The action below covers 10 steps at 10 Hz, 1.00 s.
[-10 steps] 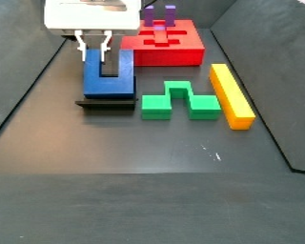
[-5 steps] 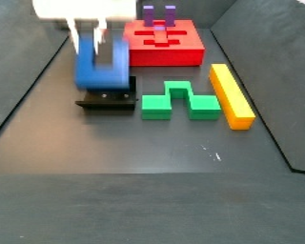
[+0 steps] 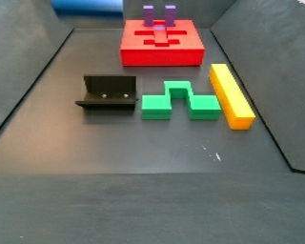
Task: Pick up the blue object. Move up. Place the blue object on the fixture. Regrasp the blue object. Move to above the board. Insert the blue object.
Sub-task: Move to above the board.
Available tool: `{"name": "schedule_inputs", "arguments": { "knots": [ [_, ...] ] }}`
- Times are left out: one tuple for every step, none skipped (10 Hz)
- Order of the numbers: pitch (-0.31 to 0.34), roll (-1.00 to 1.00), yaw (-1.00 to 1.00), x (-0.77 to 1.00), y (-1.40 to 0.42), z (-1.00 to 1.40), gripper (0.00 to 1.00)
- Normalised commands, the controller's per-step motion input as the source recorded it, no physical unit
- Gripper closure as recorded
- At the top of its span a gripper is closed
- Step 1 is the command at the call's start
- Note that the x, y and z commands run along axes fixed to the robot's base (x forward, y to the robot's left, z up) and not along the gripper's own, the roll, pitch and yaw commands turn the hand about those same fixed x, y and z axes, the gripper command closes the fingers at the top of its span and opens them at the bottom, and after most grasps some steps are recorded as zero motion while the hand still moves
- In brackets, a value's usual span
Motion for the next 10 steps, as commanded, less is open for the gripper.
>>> {"name": "schedule_inputs", "arguments": {
  "knots": [
    [0.082, -0.01, -0.01, 0.02, -0.01, 0.54, 1.0],
    [0.092, 0.0, 0.01, 0.04, -0.02, 0.23, 1.0],
    [0.102, 0.0, 0.02, 0.04, -0.02, 0.18, 1.0],
    [0.101, -1.0, -0.1, -1.26, -1.4, 0.3, 1.0],
    [0.084, -1.0, -0.1, -1.29, -1.4, 0.29, 1.0],
    [0.056, -1.0, -0.08, -1.4, -1.4, 0.3, 1.0],
    [0.051, -1.0, -0.08, -1.4, -1.35, 0.26, 1.0],
    [0.056, -1.0, -0.07, -1.4, -1.35, 0.27, 1.0],
    [0.059, -1.0, -0.07, -1.4, -1.33, 0.27, 1.0],
    [0.058, -1.0, -0.06, -0.72, -0.66, 0.13, 1.0]
  ]
}}
